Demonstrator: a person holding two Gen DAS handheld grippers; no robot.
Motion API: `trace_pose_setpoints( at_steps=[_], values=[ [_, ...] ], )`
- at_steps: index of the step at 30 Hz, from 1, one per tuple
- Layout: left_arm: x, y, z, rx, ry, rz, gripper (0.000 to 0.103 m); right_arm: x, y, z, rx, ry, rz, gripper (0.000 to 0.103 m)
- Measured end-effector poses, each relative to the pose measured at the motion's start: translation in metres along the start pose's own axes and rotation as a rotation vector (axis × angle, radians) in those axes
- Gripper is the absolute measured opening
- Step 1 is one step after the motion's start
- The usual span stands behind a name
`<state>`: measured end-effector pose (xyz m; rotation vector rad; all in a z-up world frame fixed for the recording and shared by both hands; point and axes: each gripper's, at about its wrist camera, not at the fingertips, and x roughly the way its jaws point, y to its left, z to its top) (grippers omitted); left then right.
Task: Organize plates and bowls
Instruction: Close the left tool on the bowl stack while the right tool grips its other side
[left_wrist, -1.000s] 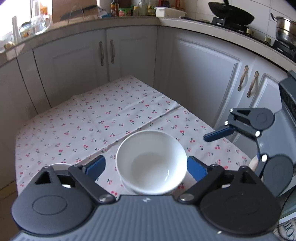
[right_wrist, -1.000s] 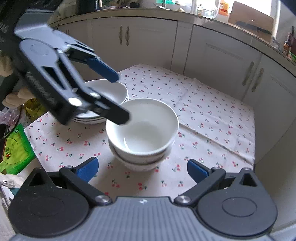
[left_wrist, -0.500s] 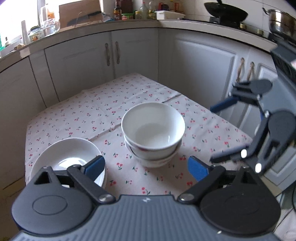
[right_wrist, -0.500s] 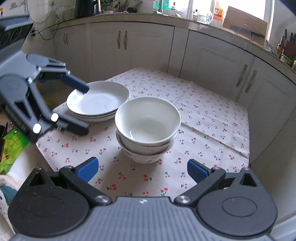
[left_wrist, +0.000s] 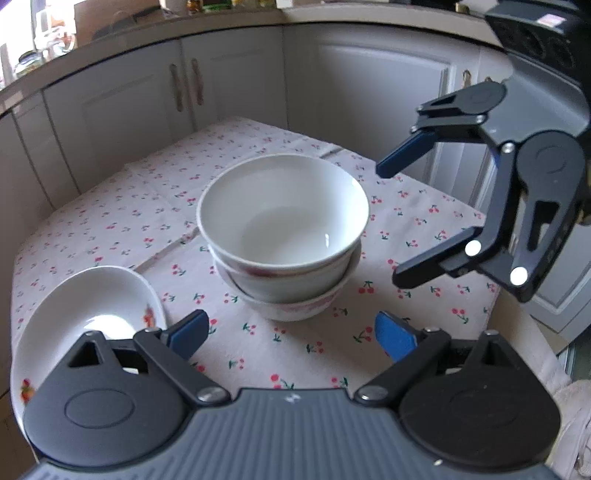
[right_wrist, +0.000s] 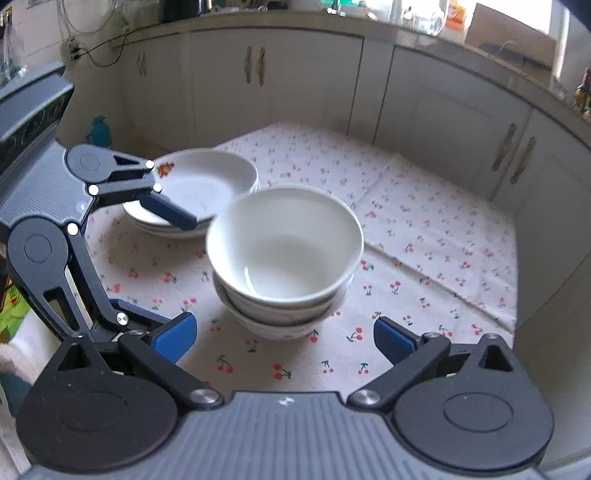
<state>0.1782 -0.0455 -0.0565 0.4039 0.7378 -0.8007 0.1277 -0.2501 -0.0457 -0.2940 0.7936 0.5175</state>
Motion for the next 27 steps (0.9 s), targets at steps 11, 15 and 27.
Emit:
trace_pose_setpoints(
  at_steps=[11, 15, 27],
  values=[
    [0.044, 0.002, 0.003, 0.072, 0.062, -0.053, 0.096, 0.045, -0.036, -0.014, -0.046, 0.067, 0.058, 0.103],
    [0.055, 0.006, 0.001, 0.071, 0.097, -0.08, 0.096, 0.056, -0.041, -0.015, -0.058, 0.091, 0.094, 0.103],
    [0.064, 0.005, 0.002, 0.099, 0.118, -0.121, 0.103, 0.079, -0.052, -0.024, -0.107, 0.13, 0.124, 0.103]
  ],
)
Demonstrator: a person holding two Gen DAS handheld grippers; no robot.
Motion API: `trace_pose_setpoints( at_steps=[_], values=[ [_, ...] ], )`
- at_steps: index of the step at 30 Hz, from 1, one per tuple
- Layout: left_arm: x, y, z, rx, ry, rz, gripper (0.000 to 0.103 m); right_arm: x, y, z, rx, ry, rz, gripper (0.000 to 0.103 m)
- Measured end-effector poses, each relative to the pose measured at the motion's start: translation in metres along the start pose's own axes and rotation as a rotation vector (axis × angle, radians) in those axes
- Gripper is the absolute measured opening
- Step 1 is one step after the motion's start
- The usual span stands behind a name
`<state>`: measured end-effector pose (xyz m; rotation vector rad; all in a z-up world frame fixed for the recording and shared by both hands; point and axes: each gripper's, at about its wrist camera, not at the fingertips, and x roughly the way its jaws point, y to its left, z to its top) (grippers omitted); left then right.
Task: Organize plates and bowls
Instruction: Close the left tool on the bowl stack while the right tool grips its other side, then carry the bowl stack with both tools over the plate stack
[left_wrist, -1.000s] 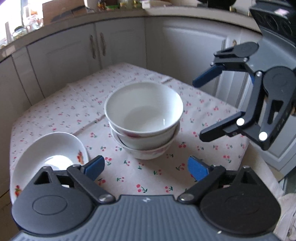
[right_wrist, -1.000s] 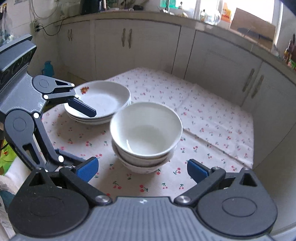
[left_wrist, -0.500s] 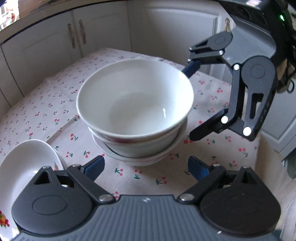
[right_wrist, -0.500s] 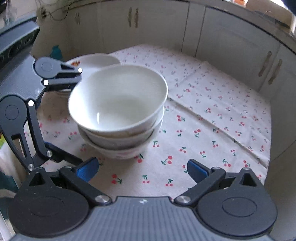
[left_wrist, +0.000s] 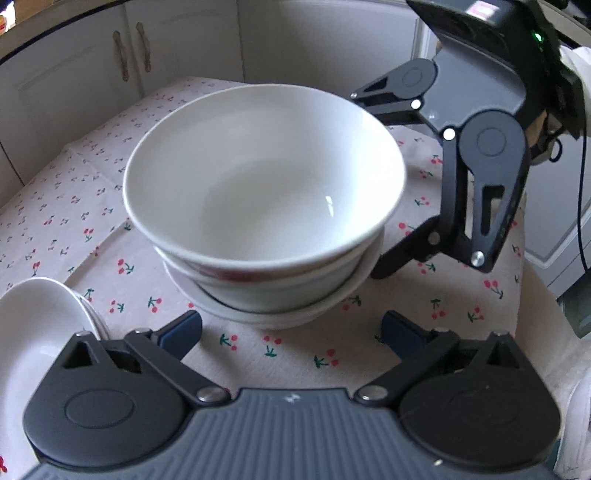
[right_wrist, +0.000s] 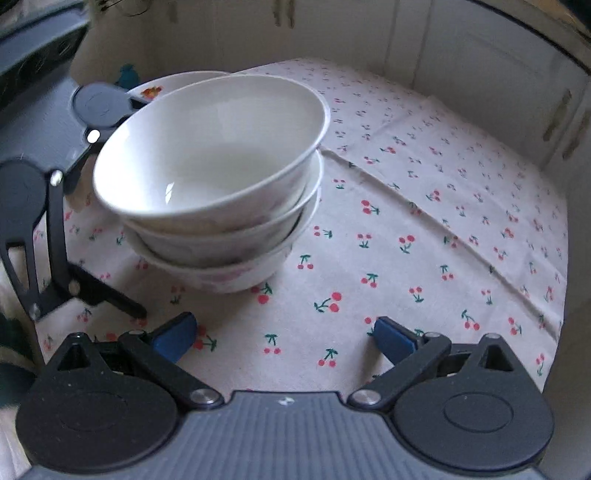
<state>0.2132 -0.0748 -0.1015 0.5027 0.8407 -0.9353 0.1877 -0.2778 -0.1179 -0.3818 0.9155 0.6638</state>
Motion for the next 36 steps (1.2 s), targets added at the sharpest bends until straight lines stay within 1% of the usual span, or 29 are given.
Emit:
trace_pose_setpoints(
  at_steps=[3, 6, 7, 9, 11, 13, 15, 18, 19, 20, 21, 25, 28, 36],
  values=[
    [0.003, 0.003, 0.003, 0.005, 0.011, -0.014, 0.103, 0.0, 0.0, -0.004, -0.022, -0.03, 0.012, 0.103],
    [0.004, 0.005, 0.007, 0.006, 0.037, -0.025, 0.103, 0.0, 0.002, 0.002, -0.044, 0.014, 0.019, 0.103],
    [0.005, 0.006, 0.008, 0.006, 0.042, -0.025, 0.103, 0.0, 0.002, 0.004, -0.071, 0.018, 0.026, 0.103],
    [0.005, 0.01, 0.009, 0.011, 0.042, -0.02, 0.102, -0.002, 0.003, 0.006, -0.163, 0.0, 0.03, 0.103],
    [0.004, 0.012, 0.01, 0.025, 0.044, -0.018, 0.101, -0.002, 0.003, 0.011, -0.216, -0.015, 0.042, 0.102],
    [0.0, 0.014, 0.011, 0.052, 0.034, -0.019, 0.101, -0.004, 0.0, 0.018, -0.237, -0.033, 0.11, 0.099],
    [-0.007, 0.014, 0.013, 0.071, 0.025, -0.029, 0.101, -0.007, -0.002, 0.024, -0.267, -0.053, 0.156, 0.095],
    [-0.012, 0.016, 0.014, 0.109, 0.024, -0.046, 0.099, -0.007, -0.001, 0.033, -0.305, -0.065, 0.193, 0.089],
    [-0.013, 0.017, 0.013, 0.119, 0.024, -0.051, 0.097, -0.006, -0.002, 0.035, -0.32, -0.059, 0.201, 0.089],
    [-0.014, 0.019, 0.014, 0.125, 0.024, -0.058, 0.092, -0.006, -0.002, 0.036, -0.334, -0.058, 0.206, 0.088],
    [-0.014, 0.02, 0.015, 0.128, 0.023, -0.065, 0.088, -0.007, 0.0, 0.037, -0.342, -0.057, 0.213, 0.085],
    [-0.014, 0.026, 0.015, 0.148, 0.023, -0.106, 0.082, -0.012, -0.003, 0.034, -0.334, -0.047, 0.239, 0.083],
    [-0.018, 0.03, 0.017, 0.167, 0.017, -0.127, 0.082, -0.014, -0.005, 0.037, -0.319, -0.045, 0.254, 0.083],
    [-0.016, 0.036, 0.022, 0.206, 0.009, -0.179, 0.082, -0.011, -0.005, 0.042, -0.31, -0.03, 0.248, 0.083]
  ],
)
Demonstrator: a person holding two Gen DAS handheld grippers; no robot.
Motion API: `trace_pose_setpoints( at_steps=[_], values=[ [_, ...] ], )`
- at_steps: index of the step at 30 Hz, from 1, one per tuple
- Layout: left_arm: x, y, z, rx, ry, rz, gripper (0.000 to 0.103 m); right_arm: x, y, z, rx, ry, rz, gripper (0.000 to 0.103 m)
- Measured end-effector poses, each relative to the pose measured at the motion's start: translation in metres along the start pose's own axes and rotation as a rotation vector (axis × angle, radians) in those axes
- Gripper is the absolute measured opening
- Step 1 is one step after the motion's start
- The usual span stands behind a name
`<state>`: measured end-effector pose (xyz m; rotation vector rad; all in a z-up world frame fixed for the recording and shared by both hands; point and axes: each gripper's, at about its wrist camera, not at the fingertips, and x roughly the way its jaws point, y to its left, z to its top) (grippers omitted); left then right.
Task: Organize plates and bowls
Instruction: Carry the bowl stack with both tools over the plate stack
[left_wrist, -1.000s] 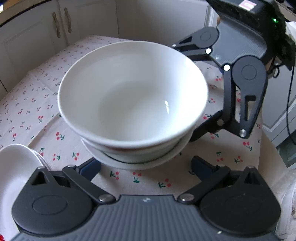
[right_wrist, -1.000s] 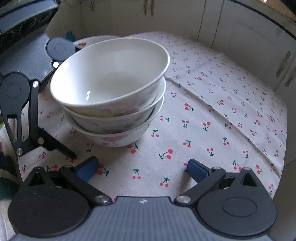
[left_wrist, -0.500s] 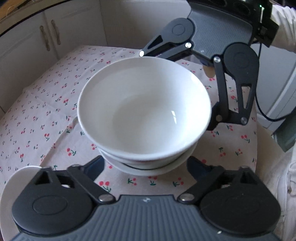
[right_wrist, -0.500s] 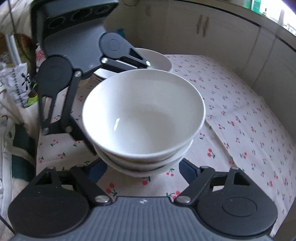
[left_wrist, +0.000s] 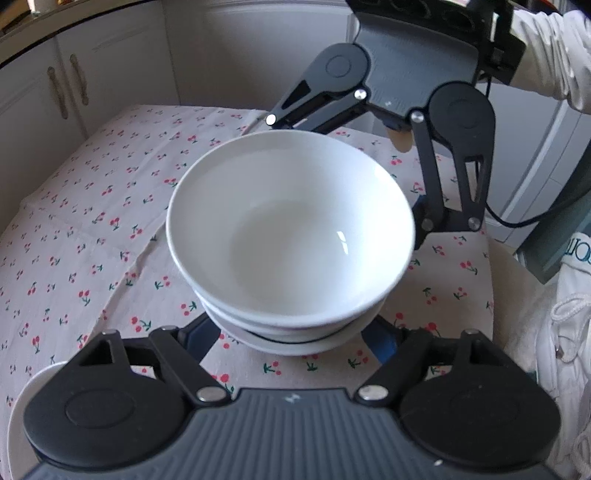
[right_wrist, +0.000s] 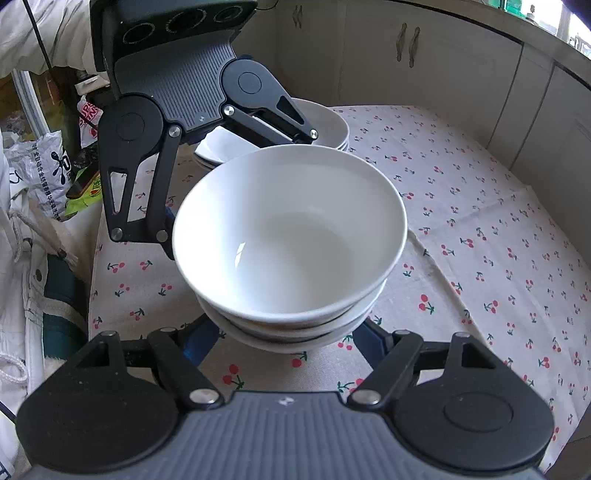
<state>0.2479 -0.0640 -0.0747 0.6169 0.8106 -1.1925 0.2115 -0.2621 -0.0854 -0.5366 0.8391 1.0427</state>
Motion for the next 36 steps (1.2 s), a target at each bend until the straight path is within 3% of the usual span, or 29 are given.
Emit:
trace_pose_setpoints(
  at_steps=[19, 36],
  values=[
    [0.005, 0.017, 0.003, 0.013, 0.016, -0.11, 0.082, 0.001, -0.003, 0.005, 0.016, 0.026, 0.007, 0.083],
    [0.004, 0.008, 0.005, 0.044, 0.026, -0.087, 0.082, -0.001, 0.003, 0.005, 0.02, 0.039, -0.01, 0.083]
  ],
)
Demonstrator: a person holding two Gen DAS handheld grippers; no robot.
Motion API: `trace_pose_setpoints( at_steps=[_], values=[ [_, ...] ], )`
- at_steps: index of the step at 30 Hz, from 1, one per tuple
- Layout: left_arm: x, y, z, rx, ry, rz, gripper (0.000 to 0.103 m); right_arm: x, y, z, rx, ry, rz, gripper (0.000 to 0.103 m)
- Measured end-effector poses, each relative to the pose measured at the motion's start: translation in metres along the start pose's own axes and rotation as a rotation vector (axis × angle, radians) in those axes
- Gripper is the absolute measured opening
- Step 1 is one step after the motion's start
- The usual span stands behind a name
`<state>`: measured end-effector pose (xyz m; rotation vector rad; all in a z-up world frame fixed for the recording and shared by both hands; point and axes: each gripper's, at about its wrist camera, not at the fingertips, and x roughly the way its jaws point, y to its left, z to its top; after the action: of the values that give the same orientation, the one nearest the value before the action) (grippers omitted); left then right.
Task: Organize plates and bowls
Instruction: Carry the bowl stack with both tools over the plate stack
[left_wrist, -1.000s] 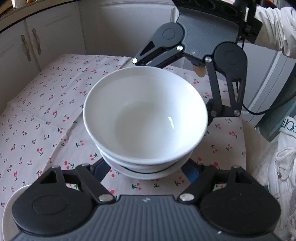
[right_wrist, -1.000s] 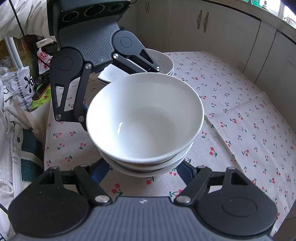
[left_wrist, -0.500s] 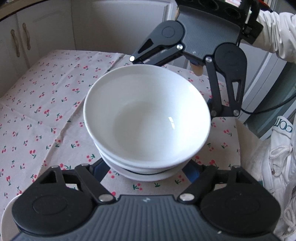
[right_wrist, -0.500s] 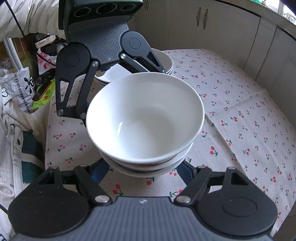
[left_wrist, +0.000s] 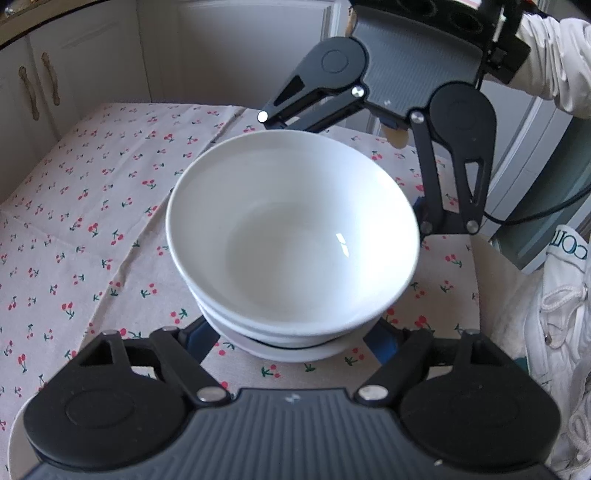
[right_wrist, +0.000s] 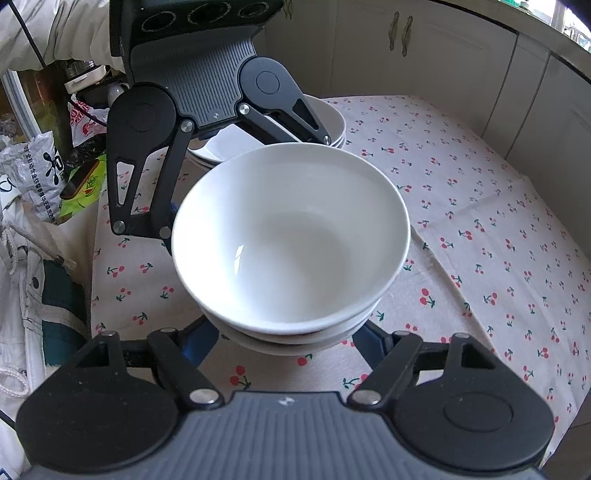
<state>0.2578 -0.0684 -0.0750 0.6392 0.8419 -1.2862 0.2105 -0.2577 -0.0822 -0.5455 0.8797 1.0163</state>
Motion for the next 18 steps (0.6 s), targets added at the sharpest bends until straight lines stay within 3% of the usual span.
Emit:
trace_pose_setpoints(
  at_steps=[9, 18],
  values=[
    [-0.028, -0.01, 0.001, -0.004, -0.032, 0.029, 0.082, -0.02, 0.012, 0.017, -0.025, 0.003, -0.014, 0.083],
    [-0.076, -0.01, -0.017, -0.027, -0.073, 0.111, 0.082, -0.029, 0.027, 0.064, -0.113, -0.002, -0.039, 0.083]
  ],
)
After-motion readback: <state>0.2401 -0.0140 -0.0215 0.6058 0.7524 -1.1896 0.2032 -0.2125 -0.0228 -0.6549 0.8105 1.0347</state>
